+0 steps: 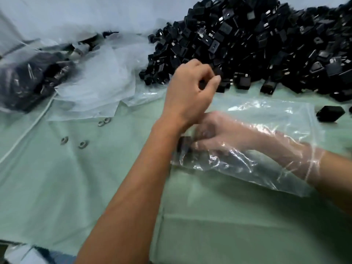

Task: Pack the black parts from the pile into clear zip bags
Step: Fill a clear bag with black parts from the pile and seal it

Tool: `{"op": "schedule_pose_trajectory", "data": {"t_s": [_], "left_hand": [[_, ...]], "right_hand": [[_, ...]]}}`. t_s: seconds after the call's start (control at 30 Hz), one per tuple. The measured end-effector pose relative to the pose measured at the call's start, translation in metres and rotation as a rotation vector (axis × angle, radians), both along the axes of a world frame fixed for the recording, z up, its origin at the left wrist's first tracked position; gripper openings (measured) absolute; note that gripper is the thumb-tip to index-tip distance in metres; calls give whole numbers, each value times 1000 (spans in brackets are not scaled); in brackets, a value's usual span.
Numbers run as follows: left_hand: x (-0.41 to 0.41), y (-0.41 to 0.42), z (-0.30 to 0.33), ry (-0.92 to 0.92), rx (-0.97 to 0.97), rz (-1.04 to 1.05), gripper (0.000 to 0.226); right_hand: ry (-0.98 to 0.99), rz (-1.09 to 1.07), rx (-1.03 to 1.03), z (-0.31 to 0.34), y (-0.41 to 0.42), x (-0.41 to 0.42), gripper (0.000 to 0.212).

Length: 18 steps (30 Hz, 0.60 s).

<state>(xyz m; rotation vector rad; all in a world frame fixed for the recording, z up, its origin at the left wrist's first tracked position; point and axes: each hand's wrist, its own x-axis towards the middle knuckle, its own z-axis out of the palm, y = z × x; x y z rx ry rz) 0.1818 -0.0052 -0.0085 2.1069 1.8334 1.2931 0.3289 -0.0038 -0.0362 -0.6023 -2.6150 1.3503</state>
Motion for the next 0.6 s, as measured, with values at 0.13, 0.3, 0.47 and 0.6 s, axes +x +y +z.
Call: {"op": "schedule_pose_trajectory", "data": {"t_s": [0.13, 0.3, 0.47, 0.6], "left_hand": [[-60, 6, -37, 95, -262, -60, 20], [-61, 7, -62, -36, -260, -48, 12], [-66, 11, -65, -276, -265, 46, 22], [-71, 11, -67, -406, -199, 78, 17]], "right_hand": [[3, -97, 44, -11, -2, -12, 31], [-184, -102, 143, -6, 2, -28, 49], [69, -198, 39, -11, -10, -30, 33], [68, -112, 193, -12, -8, -35, 41]]}}
